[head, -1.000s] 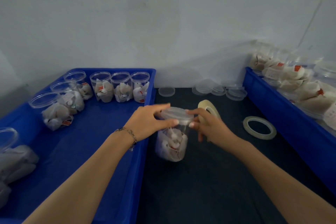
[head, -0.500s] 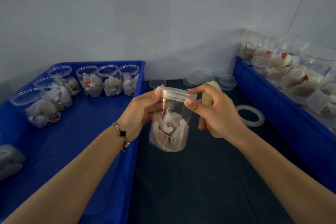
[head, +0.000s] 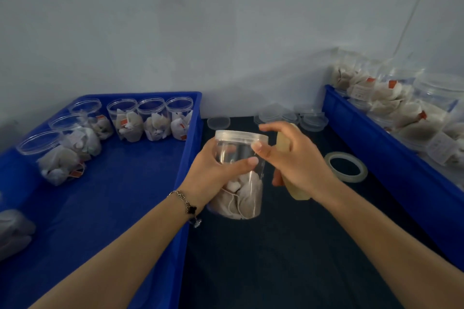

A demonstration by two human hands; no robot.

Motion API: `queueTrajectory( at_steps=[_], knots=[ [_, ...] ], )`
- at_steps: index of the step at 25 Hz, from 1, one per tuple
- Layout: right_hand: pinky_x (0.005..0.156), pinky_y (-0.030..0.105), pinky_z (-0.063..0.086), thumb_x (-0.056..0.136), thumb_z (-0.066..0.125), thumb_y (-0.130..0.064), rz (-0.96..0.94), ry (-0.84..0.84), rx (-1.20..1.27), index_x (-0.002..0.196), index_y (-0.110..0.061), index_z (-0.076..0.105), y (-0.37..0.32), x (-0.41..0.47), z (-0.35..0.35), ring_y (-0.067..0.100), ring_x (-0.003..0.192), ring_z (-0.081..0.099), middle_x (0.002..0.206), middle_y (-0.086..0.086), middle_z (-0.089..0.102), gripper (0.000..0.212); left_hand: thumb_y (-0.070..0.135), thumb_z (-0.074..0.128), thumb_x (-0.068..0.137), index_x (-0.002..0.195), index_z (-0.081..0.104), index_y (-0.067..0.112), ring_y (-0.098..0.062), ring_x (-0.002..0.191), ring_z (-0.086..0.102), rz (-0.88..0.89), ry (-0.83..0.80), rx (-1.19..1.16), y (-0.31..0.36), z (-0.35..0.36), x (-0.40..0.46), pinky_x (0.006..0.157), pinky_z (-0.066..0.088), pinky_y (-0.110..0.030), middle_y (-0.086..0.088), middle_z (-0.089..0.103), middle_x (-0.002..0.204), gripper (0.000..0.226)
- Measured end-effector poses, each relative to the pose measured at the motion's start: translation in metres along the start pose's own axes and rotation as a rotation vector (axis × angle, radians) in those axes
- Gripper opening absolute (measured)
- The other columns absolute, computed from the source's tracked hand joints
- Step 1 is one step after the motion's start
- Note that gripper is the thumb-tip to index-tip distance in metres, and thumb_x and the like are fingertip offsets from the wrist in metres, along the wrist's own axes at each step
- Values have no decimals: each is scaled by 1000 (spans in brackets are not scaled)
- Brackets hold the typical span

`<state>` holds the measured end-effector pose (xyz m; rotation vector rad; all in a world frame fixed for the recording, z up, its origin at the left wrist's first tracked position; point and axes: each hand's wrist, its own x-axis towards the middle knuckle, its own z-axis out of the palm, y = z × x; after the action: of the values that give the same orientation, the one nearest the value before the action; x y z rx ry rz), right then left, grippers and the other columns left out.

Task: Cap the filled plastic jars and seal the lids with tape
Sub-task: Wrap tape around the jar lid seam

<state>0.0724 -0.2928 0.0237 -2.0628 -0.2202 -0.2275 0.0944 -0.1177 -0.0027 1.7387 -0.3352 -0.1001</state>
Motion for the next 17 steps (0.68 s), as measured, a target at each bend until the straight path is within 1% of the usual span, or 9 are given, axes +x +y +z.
queueTrajectory(
  at_steps=[1,3,5,7,9,12,14,15,17],
  knots=[
    [48,17,50,66,67,-58,51,-83,92,131,-39,44,-1,3,-7,11,51,65,90,0,63,72,53,77,48,123,53,18,-21,102,65,-11,41,-48,2,-2,-1,91,52,-45,-5,65,115,86],
    [54,24,54,65,82,-35,89,-259,189,139,-52,27,-5,7,-22,16,68,70,109,7,62,93,50,77,49,116,57,15,-24,95,68,-44,39,-142,6,-8,0,86,54,-45,-10,68,107,78],
    [53,23,53,71,82,-24,-1,-347,15,133,-66,16,-6,8,-36,21,75,70,117,-1,63,100,42,80,52,111,60,13,-25,85,69,-97,-29,-237,8,-14,1,76,57,-40,-13,69,99,68],
    [51,17,49,78,67,-50,-153,-264,-206,129,-64,22,-8,4,-45,14,64,68,89,-11,71,70,42,78,54,109,62,13,-25,80,69,-144,-92,-338,12,-17,0,70,57,-38,-13,70,94,64],
    [49,18,47,77,43,-73,-313,-111,-398,120,-55,36,-10,0,-53,2,55,62,77,-22,67,46,43,75,55,108,62,13,-27,81,68,-148,-114,-371,16,-20,0,71,58,-40,-15,70,95,63],
    [53,20,49,75,33,-76,-346,-44,-476,110,-47,49,-11,-2,-56,-1,54,59,67,-15,64,48,38,78,59,112,61,11,-30,83,67,-138,-139,-371,19,-19,-1,77,56,-44,-20,68,99,62],
    [56,18,47,77,29,-71,-374,-15,-600,110,-41,54,-10,-3,-55,0,57,57,56,-11,57,52,45,82,51,117,60,8,-35,91,64,-189,-169,-391,18,-15,-3,86,51,-51,-24,65,106,79],
    [52,19,46,80,26,-68,-417,-2,-671,111,-37,56,-10,-3,-54,1,58,56,56,-13,54,54,49,85,44,116,62,9,-36,93,64,-207,-177,-409,17,-14,-4,87,51,-52,-24,65,108,86],
    [45,20,42,84,15,-64,-474,3,-774,115,-31,55,-10,-2,-50,5,56,55,69,-13,59,60,49,84,44,103,71,16,-33,91,66,-201,-201,-466,17,-13,-6,83,54,-48,-21,67,105,69]
  ],
)
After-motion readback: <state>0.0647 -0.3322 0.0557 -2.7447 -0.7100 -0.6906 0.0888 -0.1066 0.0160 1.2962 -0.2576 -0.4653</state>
